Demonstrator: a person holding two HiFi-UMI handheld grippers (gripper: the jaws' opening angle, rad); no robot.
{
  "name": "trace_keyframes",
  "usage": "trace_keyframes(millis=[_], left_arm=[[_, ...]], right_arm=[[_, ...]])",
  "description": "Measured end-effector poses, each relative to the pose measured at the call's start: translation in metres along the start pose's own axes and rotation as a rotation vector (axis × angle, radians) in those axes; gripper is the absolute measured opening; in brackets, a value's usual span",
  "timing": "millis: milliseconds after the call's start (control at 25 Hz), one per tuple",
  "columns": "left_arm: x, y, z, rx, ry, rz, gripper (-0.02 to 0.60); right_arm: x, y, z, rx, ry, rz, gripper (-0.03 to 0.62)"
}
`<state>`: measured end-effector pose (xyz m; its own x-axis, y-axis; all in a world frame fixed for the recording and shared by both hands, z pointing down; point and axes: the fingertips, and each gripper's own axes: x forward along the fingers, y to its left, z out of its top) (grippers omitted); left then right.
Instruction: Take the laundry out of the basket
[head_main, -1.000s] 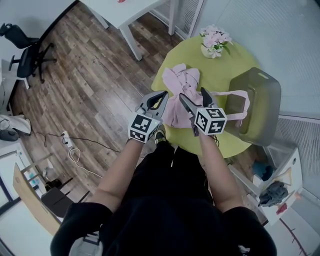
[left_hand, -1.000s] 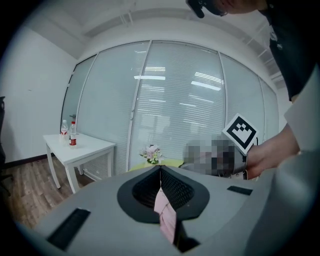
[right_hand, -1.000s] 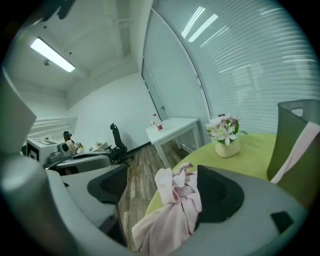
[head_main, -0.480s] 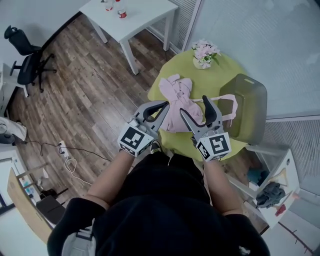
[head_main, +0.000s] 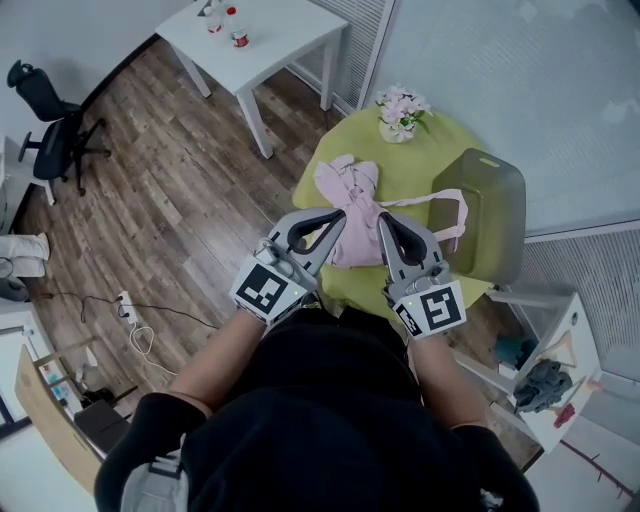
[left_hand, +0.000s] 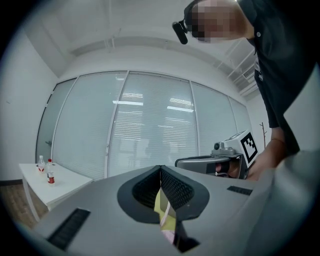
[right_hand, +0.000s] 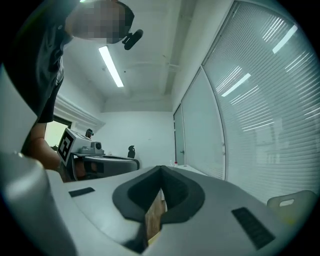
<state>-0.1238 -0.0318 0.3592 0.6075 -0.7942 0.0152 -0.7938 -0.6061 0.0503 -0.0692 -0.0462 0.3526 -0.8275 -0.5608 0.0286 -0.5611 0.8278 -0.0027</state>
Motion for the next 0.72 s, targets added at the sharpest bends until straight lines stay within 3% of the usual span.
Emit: trace_keyframes(millis=[440,720], left_arm=[[0.0,-0.004,0.0,-0.006,-0.002,0.01,0.011],[0.001,-0.013,0.0,-0.018,0.004,-0.022,0.011]], right_arm=[[-0.005,0.009,0.006,0.011,-0.013,0.036,0.023],[-0.006,0.014,0.002,0.013,-0.004,0.044,0.023]])
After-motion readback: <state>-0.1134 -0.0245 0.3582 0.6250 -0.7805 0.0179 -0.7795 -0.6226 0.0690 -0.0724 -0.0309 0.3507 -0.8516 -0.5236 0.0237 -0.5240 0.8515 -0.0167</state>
